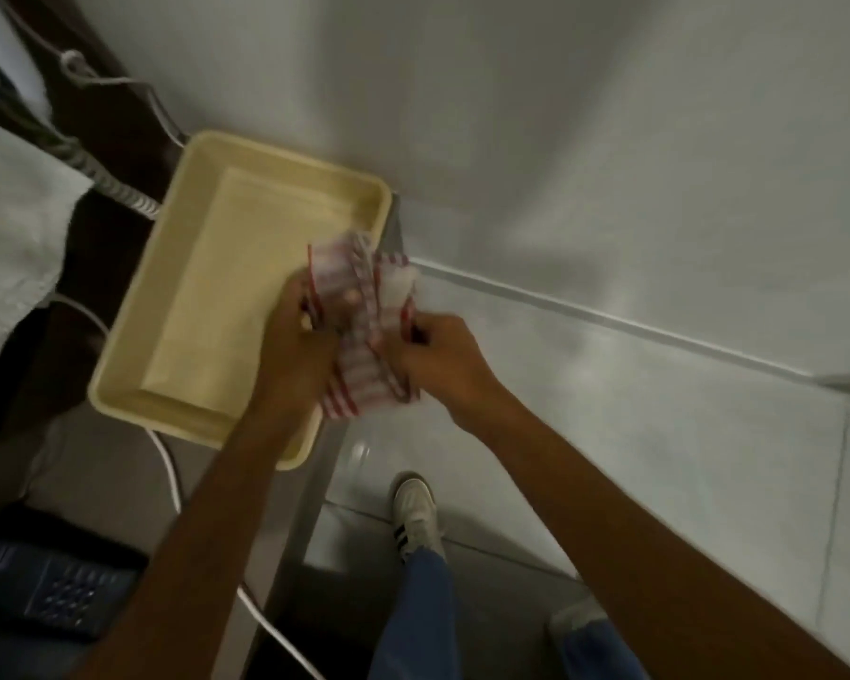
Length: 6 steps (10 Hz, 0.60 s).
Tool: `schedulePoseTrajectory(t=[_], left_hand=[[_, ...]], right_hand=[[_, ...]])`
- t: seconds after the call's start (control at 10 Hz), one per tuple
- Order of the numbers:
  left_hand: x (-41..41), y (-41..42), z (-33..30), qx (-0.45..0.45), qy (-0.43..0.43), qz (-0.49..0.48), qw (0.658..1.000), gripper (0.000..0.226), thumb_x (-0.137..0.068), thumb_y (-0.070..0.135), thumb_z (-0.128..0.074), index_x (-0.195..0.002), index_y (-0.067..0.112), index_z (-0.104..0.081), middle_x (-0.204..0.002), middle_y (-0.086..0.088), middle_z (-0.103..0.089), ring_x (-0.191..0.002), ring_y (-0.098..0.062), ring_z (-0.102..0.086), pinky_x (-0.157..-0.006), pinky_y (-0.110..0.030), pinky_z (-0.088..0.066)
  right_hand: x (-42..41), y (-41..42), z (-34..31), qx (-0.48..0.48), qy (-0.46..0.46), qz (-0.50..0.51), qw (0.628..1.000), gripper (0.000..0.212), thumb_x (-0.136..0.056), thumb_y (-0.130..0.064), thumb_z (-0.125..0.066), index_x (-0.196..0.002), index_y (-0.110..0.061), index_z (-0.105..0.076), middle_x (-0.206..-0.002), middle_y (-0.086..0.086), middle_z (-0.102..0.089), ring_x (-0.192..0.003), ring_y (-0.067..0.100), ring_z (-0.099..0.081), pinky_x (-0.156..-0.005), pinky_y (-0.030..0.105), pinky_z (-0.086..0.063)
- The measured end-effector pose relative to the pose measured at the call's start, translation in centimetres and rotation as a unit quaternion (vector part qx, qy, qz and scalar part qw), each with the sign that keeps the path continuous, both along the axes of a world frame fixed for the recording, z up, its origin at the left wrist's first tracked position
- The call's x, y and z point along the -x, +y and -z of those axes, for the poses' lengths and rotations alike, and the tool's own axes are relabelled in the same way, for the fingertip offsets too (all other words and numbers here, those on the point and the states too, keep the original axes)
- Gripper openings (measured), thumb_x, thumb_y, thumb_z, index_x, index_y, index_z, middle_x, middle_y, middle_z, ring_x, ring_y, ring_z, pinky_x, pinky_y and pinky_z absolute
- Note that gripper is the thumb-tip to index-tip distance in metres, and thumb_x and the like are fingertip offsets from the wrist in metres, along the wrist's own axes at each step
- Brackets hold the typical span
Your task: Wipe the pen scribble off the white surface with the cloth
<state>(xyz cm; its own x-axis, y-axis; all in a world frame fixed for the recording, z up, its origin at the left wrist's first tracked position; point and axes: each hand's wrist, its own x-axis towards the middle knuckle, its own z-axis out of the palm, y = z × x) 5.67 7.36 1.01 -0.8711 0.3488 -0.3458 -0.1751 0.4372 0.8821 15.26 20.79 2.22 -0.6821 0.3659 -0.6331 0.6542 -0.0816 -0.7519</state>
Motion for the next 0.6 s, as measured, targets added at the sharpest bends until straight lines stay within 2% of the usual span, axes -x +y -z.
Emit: schedulePoseTrajectory(t=[0.1, 0.2, 0.3, 0.4, 0.5, 0.6], left_hand=[[7.9, -1.4, 2.2, 0.036, 0.053, -0.007, 0.998, 0.043, -0.101, 0.026, -0.075, -0.141, 0.019, -0.06, -0.111, 0.014, -0.071, -0.093, 0.008, -0.07, -0.083, -0.02, -0.061], [13.2, -2.5, 6.6, 0.09, 0.053, 0.054, 0.993, 0.052, -0.103, 0.023, -0.073, -0.151, 0.01, -0.057, -0.134, -0.006, -0.071, -0.118, -0.012, -0.069, -0.108, -0.032, -0.057], [14.9, -2.1, 9.5, 0.167, 0.076, 0.148, 0.972, 0.054, -0.111, 0.025, -0.058, -0.159, 0.003, -0.05, -0.16, -0.018, -0.056, -0.139, -0.029, -0.06, -0.129, -0.044, -0.042], [14.0, -3.0, 9.2, 0.216, 0.055, 0.247, 0.943, 0.061, -0.107, 0.017, -0.062, -0.165, 0.009, -0.042, -0.169, -0.015, -0.045, -0.153, -0.033, -0.048, -0.132, -0.046, -0.036], [11.3, -3.3, 4.4, 0.285, 0.165, 0.238, 0.914, 0.067, -0.108, 0.023, -0.054, -0.17, 0.013, -0.032, -0.178, -0.013, -0.029, -0.163, -0.035, -0.032, -0.132, -0.048, -0.029], [7.0, -1.7, -2.3, 0.257, 0.29, 0.259, 0.885, 0.064, -0.113, 0.035, -0.038, -0.171, 0.011, -0.026, -0.18, -0.015, -0.021, -0.168, -0.037, -0.018, -0.135, -0.051, -0.022]], right_hand=[[8.8, -3.1, 1.5, -0.025, -0.009, 0.042, 0.999, 0.024, -0.095, -0.026, -0.073, -0.111, -0.01, -0.08, -0.109, 0.011, -0.081, -0.102, 0.025, -0.077, -0.087, 0.036, -0.063], [15.5, -6.2, 5.1, -0.021, -0.037, 0.069, 0.997, 0.024, -0.098, -0.021, -0.067, -0.12, -0.01, -0.069, -0.112, 0.013, -0.073, -0.097, 0.027, -0.069, -0.077, 0.033, -0.054], [18.3, -7.7, 7.9, 0.019, -0.077, 0.075, 0.994, 0.03, -0.1, -0.018, -0.065, -0.125, -0.003, -0.062, -0.119, 0.02, -0.071, -0.105, 0.035, -0.073, -0.09, 0.044, -0.065], [17.5, -8.3, 8.3, 0.002, -0.097, 0.047, 0.994, 0.041, -0.102, -0.025, -0.059, -0.136, -0.003, -0.061, -0.131, 0.023, -0.071, -0.118, 0.04, -0.072, -0.1, 0.05, -0.063], [13.7, -7.0, 3.7, -0.134, -0.034, 0.028, 0.99, 0.051, -0.103, -0.028, -0.054, -0.149, -0.009, -0.049, -0.138, 0.019, -0.068, -0.124, 0.04, -0.069, -0.092, 0.046, -0.061], [7.4, -3.1, -3.3, -0.379, 0.016, -0.107, 0.919, 0.061, -0.111, -0.032, -0.039, -0.167, -0.012, -0.026, -0.172, 0.018, -0.034, -0.163, 0.037, -0.029, -0.13, 0.052, -0.034]])
